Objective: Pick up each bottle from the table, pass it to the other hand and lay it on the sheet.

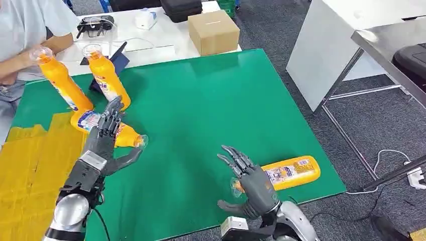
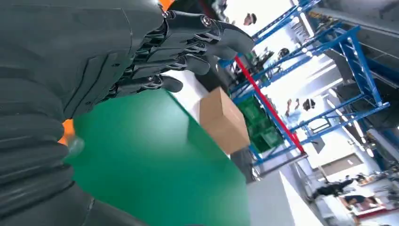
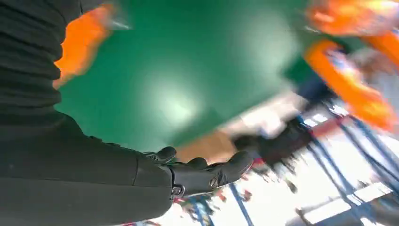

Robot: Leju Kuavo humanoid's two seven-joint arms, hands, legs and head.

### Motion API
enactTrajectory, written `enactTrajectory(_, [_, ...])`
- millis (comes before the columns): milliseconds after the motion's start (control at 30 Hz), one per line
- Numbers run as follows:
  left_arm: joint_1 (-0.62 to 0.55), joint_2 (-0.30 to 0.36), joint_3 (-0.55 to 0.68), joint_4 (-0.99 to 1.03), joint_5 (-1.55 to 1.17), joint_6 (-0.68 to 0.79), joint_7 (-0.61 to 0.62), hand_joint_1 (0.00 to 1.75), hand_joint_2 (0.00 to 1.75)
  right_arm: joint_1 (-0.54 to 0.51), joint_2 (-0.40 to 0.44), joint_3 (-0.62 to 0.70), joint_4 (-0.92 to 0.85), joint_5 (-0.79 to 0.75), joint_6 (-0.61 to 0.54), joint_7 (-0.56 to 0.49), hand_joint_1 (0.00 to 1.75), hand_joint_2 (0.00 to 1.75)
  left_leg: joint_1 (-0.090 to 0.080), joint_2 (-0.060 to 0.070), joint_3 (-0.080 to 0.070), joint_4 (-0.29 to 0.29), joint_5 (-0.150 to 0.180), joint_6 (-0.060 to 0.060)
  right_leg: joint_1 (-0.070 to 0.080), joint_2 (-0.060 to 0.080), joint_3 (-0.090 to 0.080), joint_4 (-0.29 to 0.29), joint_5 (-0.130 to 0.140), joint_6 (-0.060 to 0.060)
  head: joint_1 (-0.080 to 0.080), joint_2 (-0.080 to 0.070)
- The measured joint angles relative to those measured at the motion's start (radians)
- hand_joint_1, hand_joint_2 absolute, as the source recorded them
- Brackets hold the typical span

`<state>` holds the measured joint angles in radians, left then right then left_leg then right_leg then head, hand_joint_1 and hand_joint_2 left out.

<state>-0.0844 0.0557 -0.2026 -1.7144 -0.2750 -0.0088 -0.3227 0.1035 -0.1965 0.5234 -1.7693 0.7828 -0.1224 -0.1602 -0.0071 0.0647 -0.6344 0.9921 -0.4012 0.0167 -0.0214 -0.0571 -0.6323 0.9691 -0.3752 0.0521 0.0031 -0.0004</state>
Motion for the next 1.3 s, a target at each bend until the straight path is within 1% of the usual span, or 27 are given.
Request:
enactTrajectory(100, [0.008,-0.01,0.0,0.0,0.006,0.005,0.002,0.0,1.75,0.044,-0.039,-0.033,0.027,0.022,-0.023,0.046,0.0,1.75,-0.001,0.0,0.0,0.0,-0.001,0.001,-0.002,0.0,0.0,0.0,-0.001,0.002,0.0,0.0])
enactTrajectory(267, [0.011,-0.02,-0.001,0.0,0.01,0.011,0.01,0.0,1.75,0.082,-0.064,-0.076,0.051,0.048,-0.053,0.117,0.0,1.75,-0.001,0.0,0.001,0.0,-0.002,0.001,-0.001,0.0,0.0,0.0,-0.001,0.002,0.0,0.0])
enactTrajectory(367, [0.012,-0.022,-0.002,0.0,0.019,0.0,0.014,0.0,1.75,0.09,-0.073,-0.126,0.074,0.021,-0.048,0.12,0.0,1.75,-0.001,0.001,0.001,0.0,-0.002,0.001,-0.001,0.0,0.0,0.0,-0.001,0.002,0.0,0.0])
enactTrajectory(533, [0.009,-0.027,-0.005,0.0,0.025,-0.002,0.014,0.0,1.75,0.09,-0.086,-0.193,0.134,0.054,-0.021,0.137,0.0,1.75,-0.001,0.001,0.001,0.0,-0.002,0.001,-0.002,0.0,0.0,0.0,-0.001,0.002,0.0,0.0])
enactTrajectory(967, [0.007,-0.028,-0.013,0.0,0.025,-0.002,0.014,0.0,1.75,0.089,-0.088,-0.221,0.184,0.055,-0.021,0.137,0.0,1.75,-0.001,0.001,0.001,0.0,-0.002,0.001,-0.001,0.0,0.0,0.0,-0.001,0.002,0.0,0.0])
enactTrajectory(1033, [0.007,-0.028,-0.013,0.0,0.025,-0.002,0.014,0.0,1.75,0.089,-0.088,-0.221,0.187,0.078,-0.021,0.146,0.0,1.75,-0.001,0.001,0.001,0.0,-0.002,0.001,-0.001,0.0,0.0,0.0,-0.001,0.002,0.0,0.0])
enactTrajectory(1167, [0.006,-0.031,-0.014,0.0,0.025,-0.003,0.024,0.0,1.75,0.084,-0.084,-0.238,0.212,0.188,-0.043,0.217,0.0,1.75,-0.001,0.0,0.001,0.0,-0.002,0.001,-0.002,0.0,0.001,0.0,-0.001,0.002,0.0,0.0])
enactTrajectory(1300, [0.006,-0.036,-0.016,0.0,0.025,-0.003,0.027,0.0,1.75,0.073,-0.076,-0.265,0.238,0.223,-0.054,0.24,0.0,1.75,-0.001,0.0,0.001,0.0,-0.002,0.001,-0.002,0.0,0.001,0.0,-0.001,0.002,0.0,0.0])
